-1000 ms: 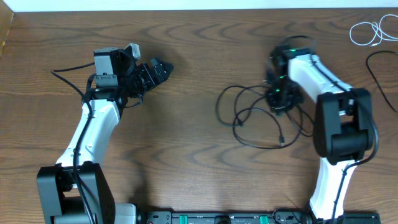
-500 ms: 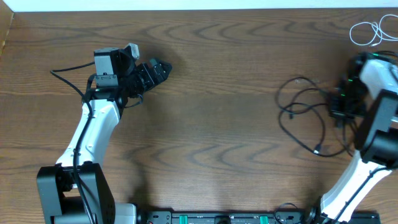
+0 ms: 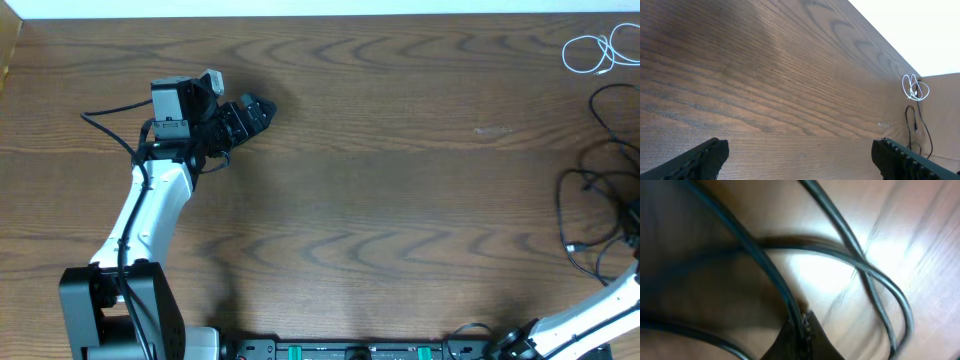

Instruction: Untangle cables

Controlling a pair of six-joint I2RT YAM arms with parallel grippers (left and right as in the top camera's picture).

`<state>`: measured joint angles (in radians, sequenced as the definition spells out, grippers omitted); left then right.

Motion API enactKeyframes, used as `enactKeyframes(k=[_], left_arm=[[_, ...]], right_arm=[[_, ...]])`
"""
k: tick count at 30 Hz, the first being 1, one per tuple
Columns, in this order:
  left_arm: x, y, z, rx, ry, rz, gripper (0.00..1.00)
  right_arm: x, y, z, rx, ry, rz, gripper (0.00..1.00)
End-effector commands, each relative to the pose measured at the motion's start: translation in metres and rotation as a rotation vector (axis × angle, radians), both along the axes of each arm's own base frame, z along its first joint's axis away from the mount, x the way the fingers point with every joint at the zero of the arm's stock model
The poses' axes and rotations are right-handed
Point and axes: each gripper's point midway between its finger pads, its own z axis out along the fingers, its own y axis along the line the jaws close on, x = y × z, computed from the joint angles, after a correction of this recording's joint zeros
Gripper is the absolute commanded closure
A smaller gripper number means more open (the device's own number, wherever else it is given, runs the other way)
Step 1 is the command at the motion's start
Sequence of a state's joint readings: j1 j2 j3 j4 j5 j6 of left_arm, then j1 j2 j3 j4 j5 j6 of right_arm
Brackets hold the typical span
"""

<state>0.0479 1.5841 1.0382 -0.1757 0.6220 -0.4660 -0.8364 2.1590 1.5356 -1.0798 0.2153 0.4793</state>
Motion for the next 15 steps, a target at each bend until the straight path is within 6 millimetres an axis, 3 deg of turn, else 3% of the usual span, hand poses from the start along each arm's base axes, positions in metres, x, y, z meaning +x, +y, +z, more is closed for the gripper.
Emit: enactKeyframes(k=[1, 6, 11, 15], left_arm=[[0.002, 0.002, 0.002, 0.017, -0.017, -0.007, 0.04], [0.002, 0.002, 0.002, 0.018, -0.018, -0.007, 0.04], [0.002, 0.002, 0.002, 0.017, -0.018, -0.007, 0.04], [0.002, 0.002, 0.002, 0.017, -0.018, -0.007, 0.04]], right_arm=[[0.005, -0.029, 0.002, -0.116, -0.095, -0.196, 0.99], [0.009, -0.073, 0.009, -0.307, -0.124, -0.208, 0.99], [0.019, -0.09, 0.02, -0.369, -0.157, -0.189, 0.99], [0.039, -0.109, 0.039, -0.423, -0.226, -0.143, 0.99]])
